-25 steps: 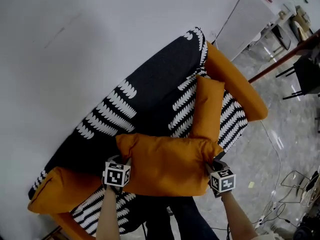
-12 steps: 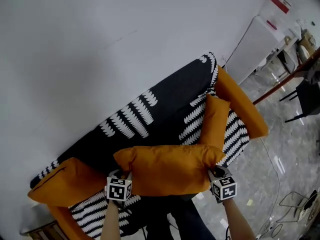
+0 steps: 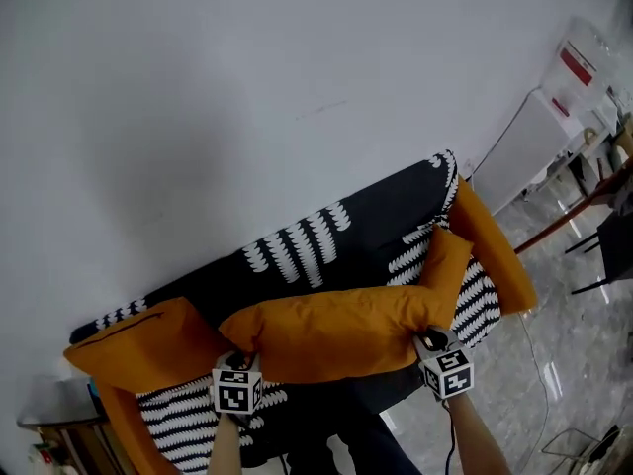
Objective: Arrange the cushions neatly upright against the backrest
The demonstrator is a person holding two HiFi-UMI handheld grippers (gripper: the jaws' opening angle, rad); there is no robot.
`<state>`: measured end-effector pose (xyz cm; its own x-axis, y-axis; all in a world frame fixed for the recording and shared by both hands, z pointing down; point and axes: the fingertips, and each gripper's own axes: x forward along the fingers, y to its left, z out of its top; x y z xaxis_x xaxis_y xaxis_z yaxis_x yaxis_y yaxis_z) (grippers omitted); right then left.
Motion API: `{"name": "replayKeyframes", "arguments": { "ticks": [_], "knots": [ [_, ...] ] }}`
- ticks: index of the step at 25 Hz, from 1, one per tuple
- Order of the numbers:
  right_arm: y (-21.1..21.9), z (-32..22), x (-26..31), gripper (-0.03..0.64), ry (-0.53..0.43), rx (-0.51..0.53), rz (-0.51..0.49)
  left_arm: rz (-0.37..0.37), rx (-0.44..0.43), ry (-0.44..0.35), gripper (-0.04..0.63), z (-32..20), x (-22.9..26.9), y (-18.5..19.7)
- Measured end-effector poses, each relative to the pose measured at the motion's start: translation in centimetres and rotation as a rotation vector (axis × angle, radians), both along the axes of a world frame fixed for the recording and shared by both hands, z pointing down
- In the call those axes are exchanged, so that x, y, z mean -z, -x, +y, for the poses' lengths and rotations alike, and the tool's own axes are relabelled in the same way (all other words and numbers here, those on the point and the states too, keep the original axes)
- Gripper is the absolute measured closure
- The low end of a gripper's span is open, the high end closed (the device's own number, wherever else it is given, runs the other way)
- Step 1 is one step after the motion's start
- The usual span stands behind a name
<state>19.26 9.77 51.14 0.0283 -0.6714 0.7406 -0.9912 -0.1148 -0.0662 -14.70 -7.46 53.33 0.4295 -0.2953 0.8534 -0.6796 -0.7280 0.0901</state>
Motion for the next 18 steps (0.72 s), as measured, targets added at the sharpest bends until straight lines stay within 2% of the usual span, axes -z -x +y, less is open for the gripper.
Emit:
{"name": "replayKeyframes", "arguments": {
  "ticks": [9, 18],
  "knots": [
    [0.3, -8.9, 4.6, 0.534, -0.078, 0.188, 0.078, 0.05, 0.154, -0.075, 0.494, -2.4, 3.9, 2.9],
    [0.8, -16.5, 5.8, 0.534, -0.111, 0.335, 0.105, 0.064, 0.259, -0.116, 0.497, -5.3, 4.5, 4.5]
  ]
}}
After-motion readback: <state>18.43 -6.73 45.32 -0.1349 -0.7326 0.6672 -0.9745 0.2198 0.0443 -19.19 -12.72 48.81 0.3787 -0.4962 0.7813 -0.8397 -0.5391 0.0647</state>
